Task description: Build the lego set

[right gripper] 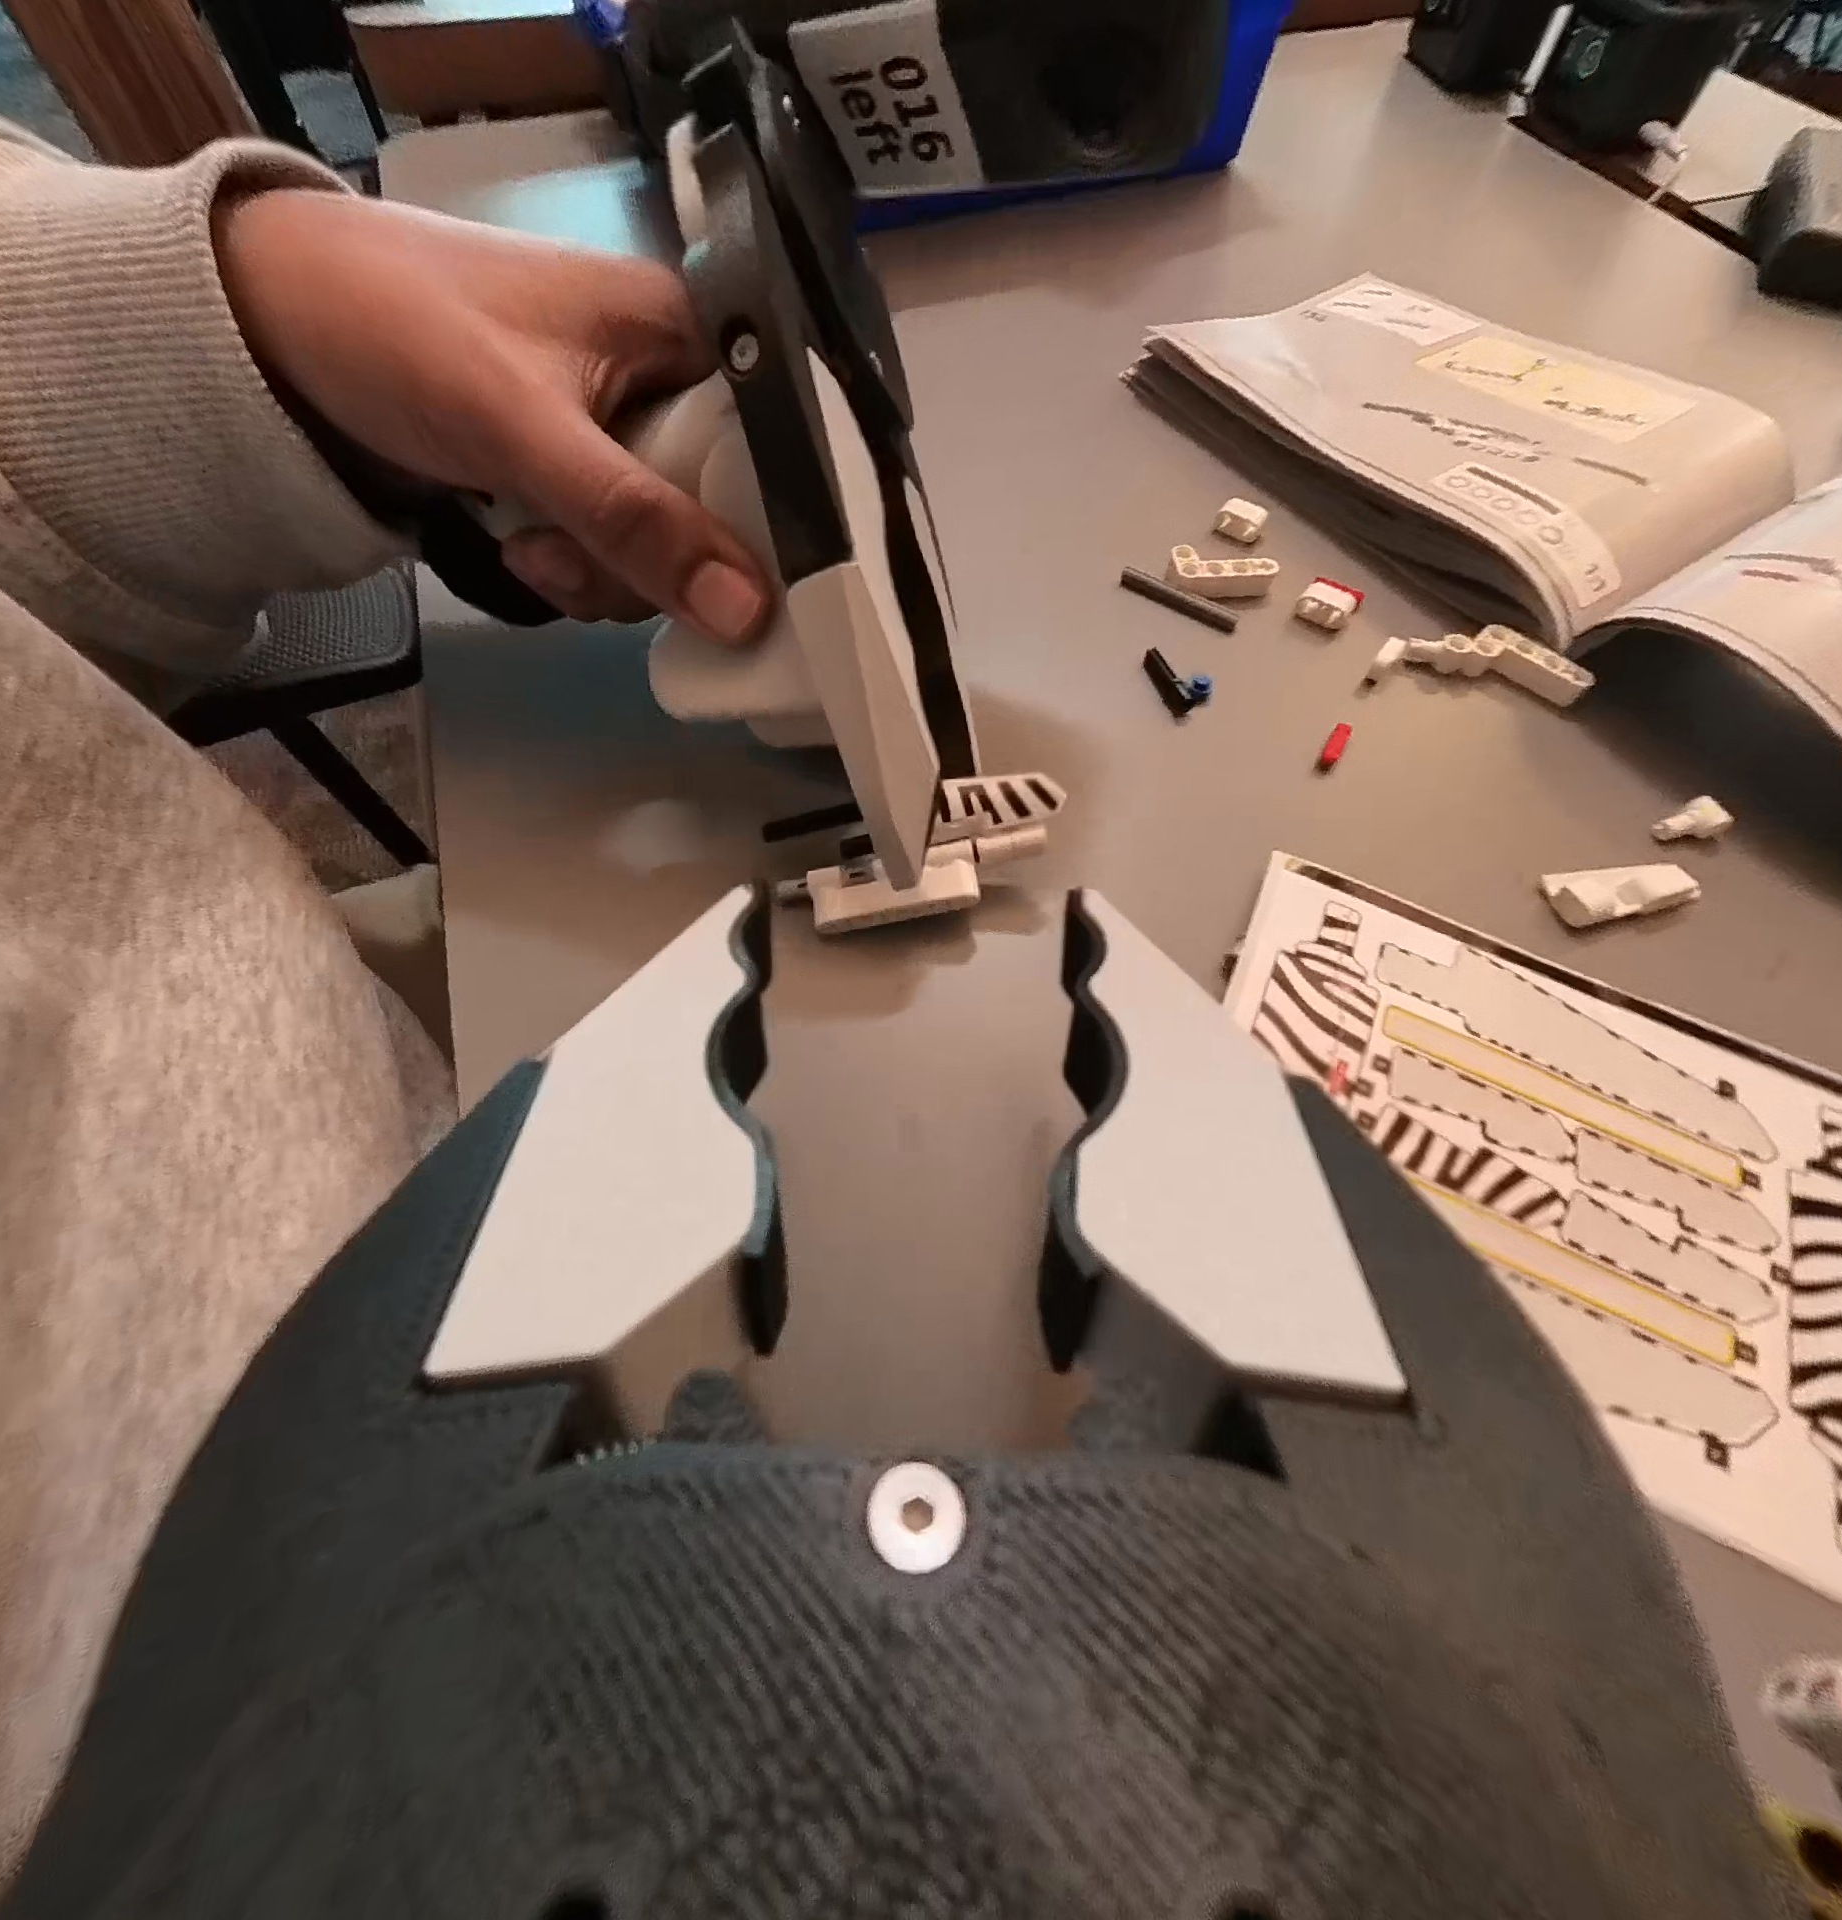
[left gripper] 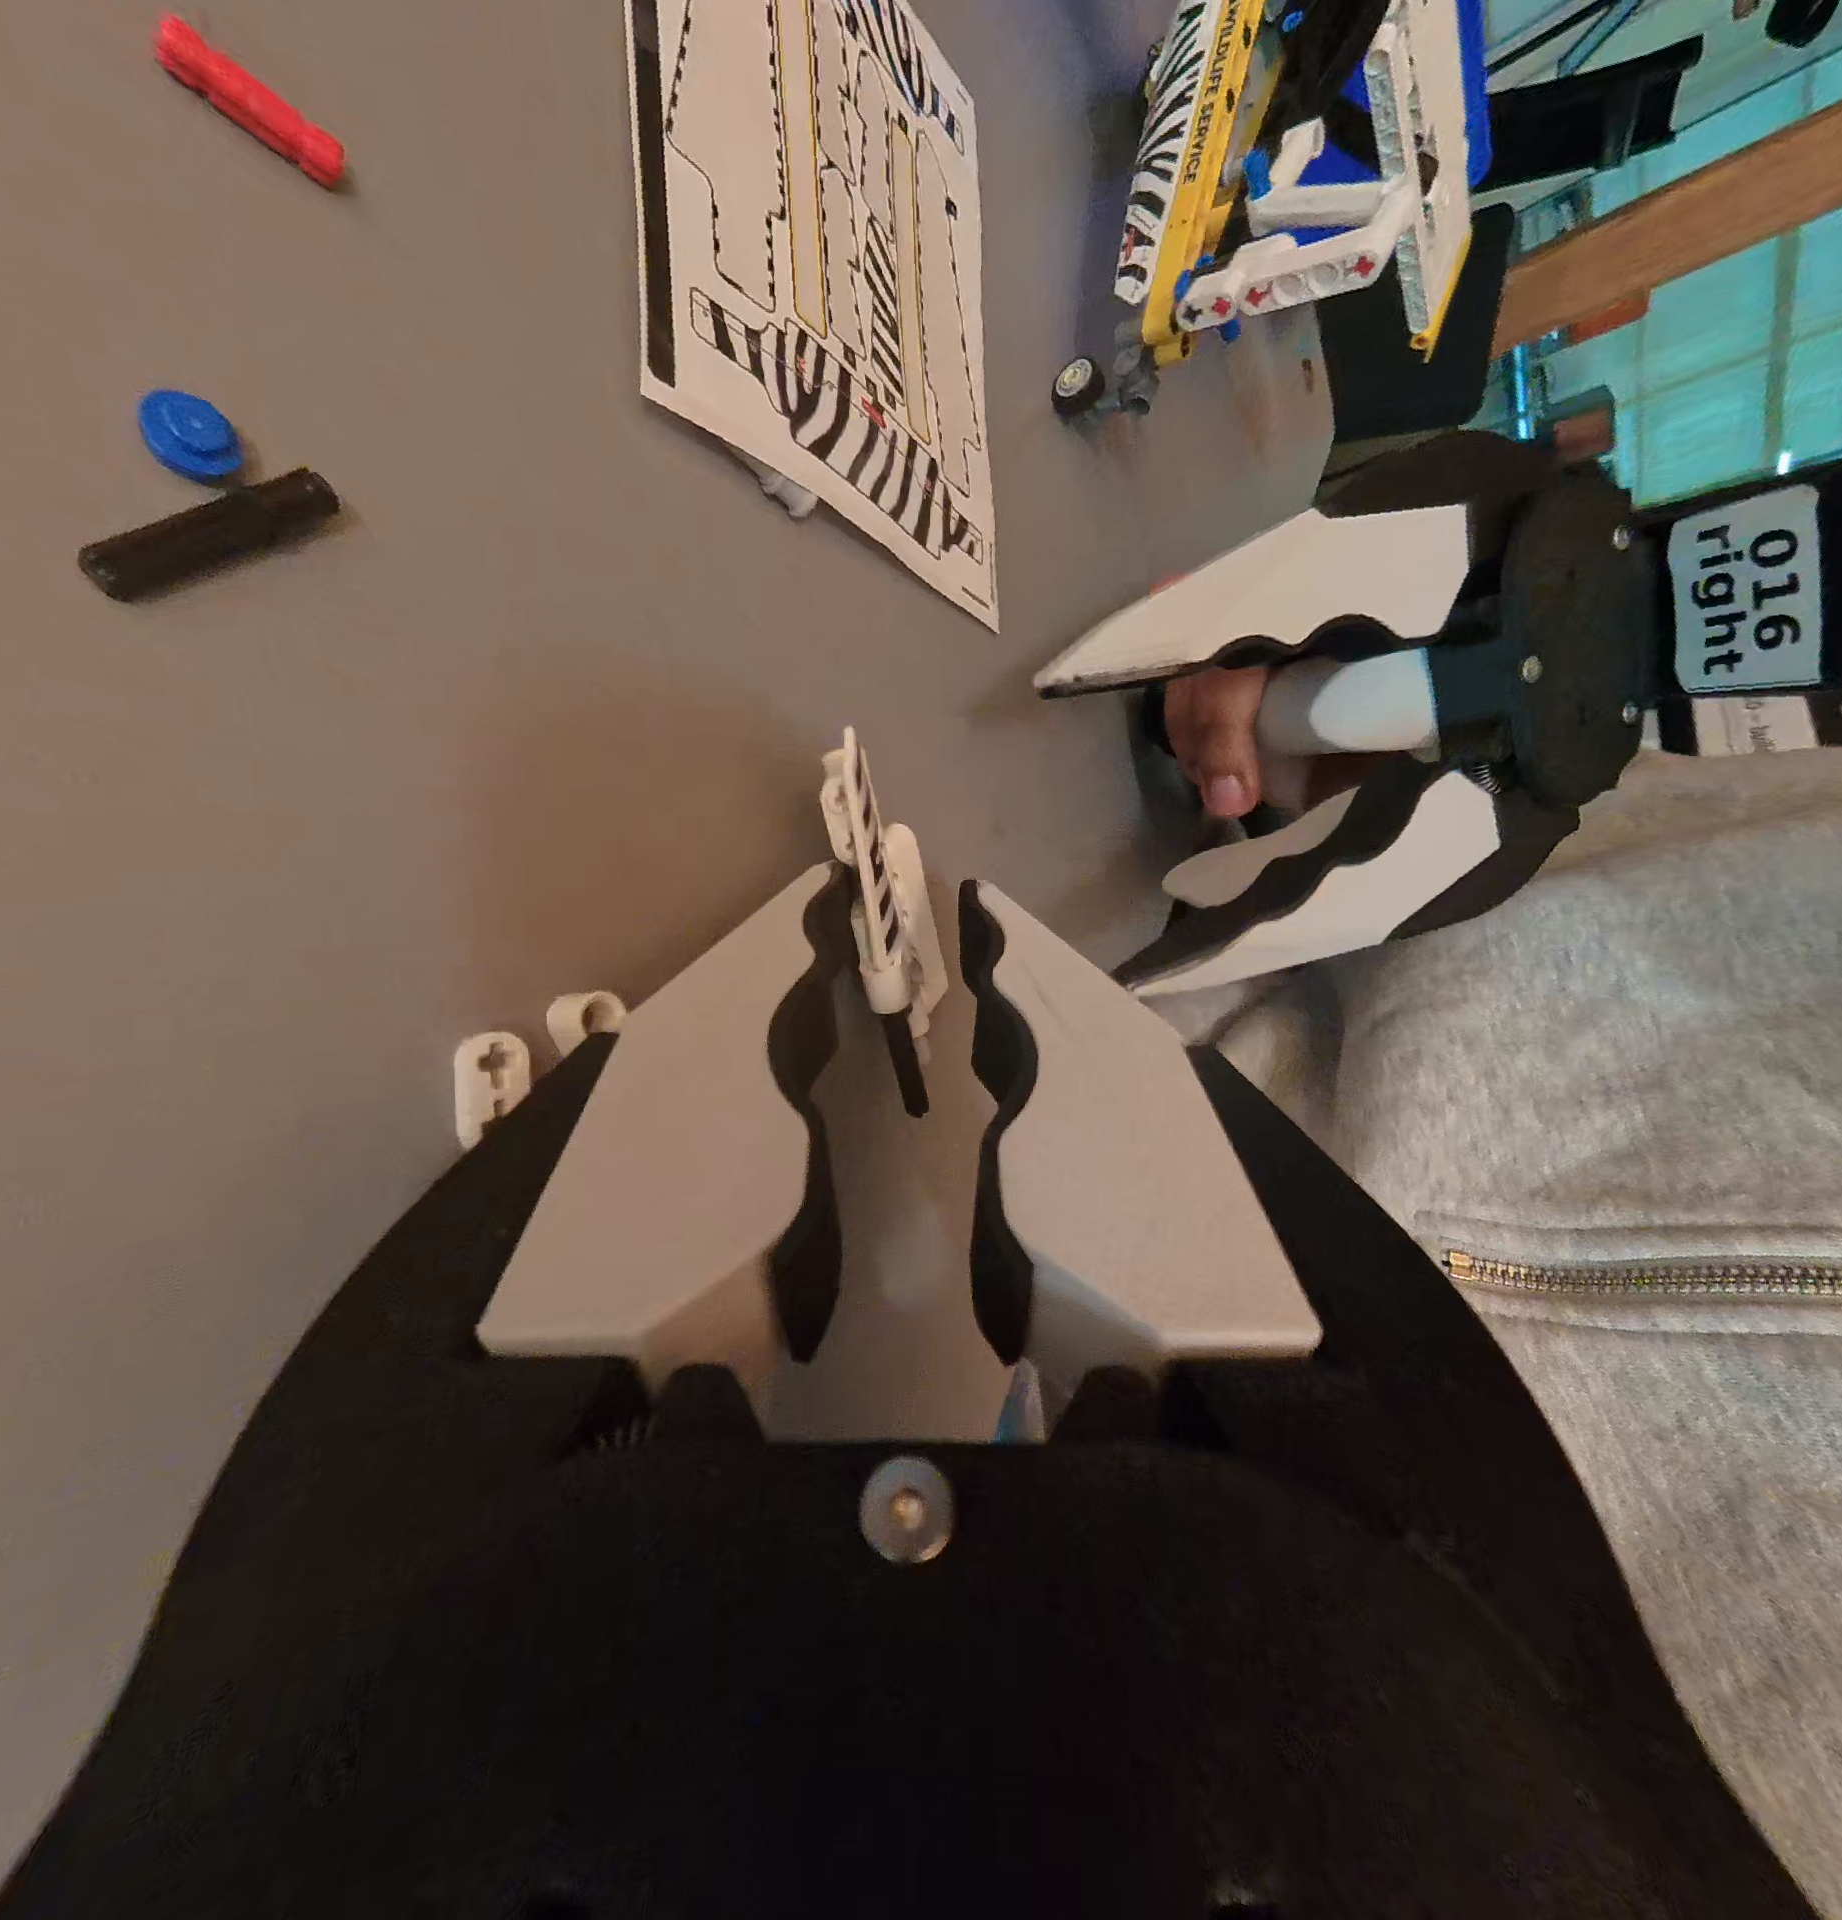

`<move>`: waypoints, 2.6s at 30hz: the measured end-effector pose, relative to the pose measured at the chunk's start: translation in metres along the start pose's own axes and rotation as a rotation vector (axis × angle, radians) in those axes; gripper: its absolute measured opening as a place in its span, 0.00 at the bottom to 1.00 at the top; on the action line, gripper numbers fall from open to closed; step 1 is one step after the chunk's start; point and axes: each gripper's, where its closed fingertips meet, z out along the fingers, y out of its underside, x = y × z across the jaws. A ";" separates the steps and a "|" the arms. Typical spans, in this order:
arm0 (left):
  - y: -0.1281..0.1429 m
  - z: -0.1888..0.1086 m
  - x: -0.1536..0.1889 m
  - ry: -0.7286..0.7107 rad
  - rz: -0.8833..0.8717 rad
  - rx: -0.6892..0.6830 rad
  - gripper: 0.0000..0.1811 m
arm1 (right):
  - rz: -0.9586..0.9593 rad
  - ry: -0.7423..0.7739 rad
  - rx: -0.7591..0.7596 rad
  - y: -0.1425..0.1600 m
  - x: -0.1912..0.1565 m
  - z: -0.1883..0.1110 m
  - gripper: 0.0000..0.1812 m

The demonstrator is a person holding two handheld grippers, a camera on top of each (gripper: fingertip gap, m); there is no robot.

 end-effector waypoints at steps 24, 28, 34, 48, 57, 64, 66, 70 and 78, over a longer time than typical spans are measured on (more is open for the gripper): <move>0.012 -0.015 0.009 0.039 -0.009 -0.029 0.19 | -0.188 -0.066 -0.198 0.018 -0.008 0.038 0.35; 0.005 -0.028 0.011 0.029 0.020 0.058 0.18 | -0.176 -0.081 -0.203 0.018 -0.009 0.038 0.35; -0.004 -0.026 0.006 0.004 0.074 0.116 0.15 | -0.153 -0.097 -0.211 0.019 -0.008 0.038 0.36; -0.012 -0.031 0.010 0.082 0.184 0.217 0.10 | -0.133 -0.089 -0.204 0.020 -0.003 0.034 0.38; -0.020 -0.041 0.027 0.279 0.178 0.303 0.11 | -0.106 -0.140 -0.230 0.024 -0.007 0.036 0.40; -0.028 -0.061 0.048 0.503 0.178 0.409 0.15 | -0.107 -0.162 -0.232 0.023 -0.010 0.036 0.35; -0.030 -0.066 0.048 0.525 0.170 0.433 0.15 | -0.112 -0.166 -0.230 0.023 -0.011 0.036 0.33; -0.032 -0.071 0.049 0.566 0.150 0.454 0.16 | -0.114 -0.167 -0.230 0.023 -0.011 0.036 0.32; -0.033 -0.075 0.050 0.586 0.149 0.473 0.17 | -0.112 -0.152 -0.227 0.022 -0.010 0.037 0.35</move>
